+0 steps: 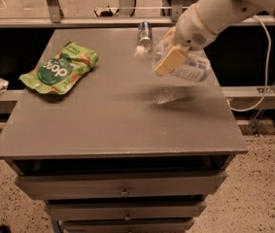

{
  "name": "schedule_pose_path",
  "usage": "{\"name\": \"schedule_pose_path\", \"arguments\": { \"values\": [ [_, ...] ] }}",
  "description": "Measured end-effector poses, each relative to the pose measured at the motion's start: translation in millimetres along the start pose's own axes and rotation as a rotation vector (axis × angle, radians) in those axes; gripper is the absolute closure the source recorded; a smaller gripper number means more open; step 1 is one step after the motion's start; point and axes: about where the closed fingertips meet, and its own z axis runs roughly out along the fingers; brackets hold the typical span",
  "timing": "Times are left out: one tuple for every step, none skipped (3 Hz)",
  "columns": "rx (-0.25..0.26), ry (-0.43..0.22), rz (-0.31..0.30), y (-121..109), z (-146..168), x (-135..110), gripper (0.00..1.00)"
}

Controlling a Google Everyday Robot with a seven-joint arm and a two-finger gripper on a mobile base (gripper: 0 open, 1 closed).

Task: Place blue plastic bottle upright

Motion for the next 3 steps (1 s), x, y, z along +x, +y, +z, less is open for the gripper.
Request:
{"name": "schedule_pose_path", "arguments": {
  "values": [
    [0.047, -0.269, 0.015, -16.4, -36.5, -2.3, 1.0],
    [0.075, -0.663, 0.088, -16.4, -69.5, -15.2, 1.0],
    [0.092, -0.894, 0.155, -14.5, -88.9, -19.5, 1.0]
  ]
}}
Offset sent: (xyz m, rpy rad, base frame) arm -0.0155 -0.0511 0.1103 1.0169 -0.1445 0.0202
